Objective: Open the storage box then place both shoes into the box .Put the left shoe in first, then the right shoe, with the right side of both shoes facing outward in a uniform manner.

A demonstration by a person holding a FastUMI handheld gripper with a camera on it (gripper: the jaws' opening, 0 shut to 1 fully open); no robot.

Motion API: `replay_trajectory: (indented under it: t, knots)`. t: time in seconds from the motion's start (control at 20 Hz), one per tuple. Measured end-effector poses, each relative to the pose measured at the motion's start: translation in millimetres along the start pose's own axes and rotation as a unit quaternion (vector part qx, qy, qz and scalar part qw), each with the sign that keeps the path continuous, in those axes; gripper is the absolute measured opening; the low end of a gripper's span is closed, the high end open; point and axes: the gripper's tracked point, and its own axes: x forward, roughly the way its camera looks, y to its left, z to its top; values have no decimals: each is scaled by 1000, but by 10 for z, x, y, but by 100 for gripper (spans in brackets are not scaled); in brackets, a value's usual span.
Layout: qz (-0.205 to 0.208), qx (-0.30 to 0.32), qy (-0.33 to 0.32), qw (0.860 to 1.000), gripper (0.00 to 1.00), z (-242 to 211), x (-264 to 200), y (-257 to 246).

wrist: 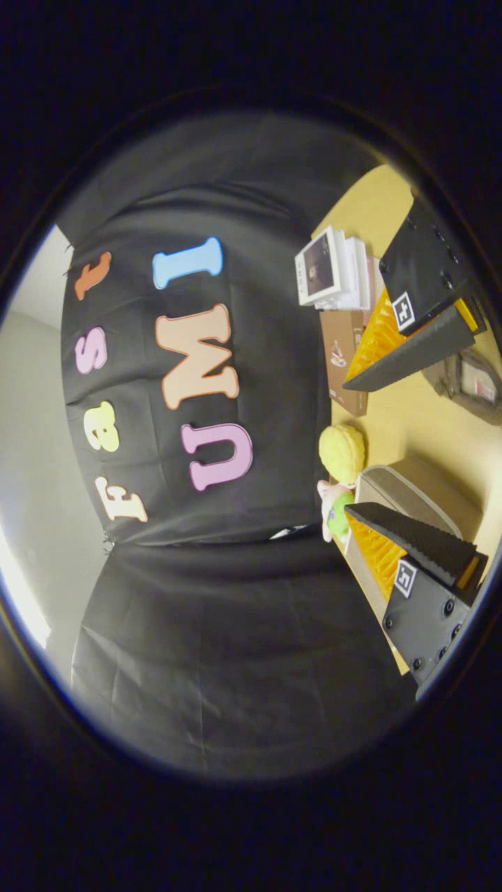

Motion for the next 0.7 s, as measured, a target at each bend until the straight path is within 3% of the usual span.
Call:
replay_trajectory:
  t: [0.4,0.7]
  knots:
    - [34,129,87,987,100,-653,83,225]
    - [67,208,147,965,100,-1062,96,447]
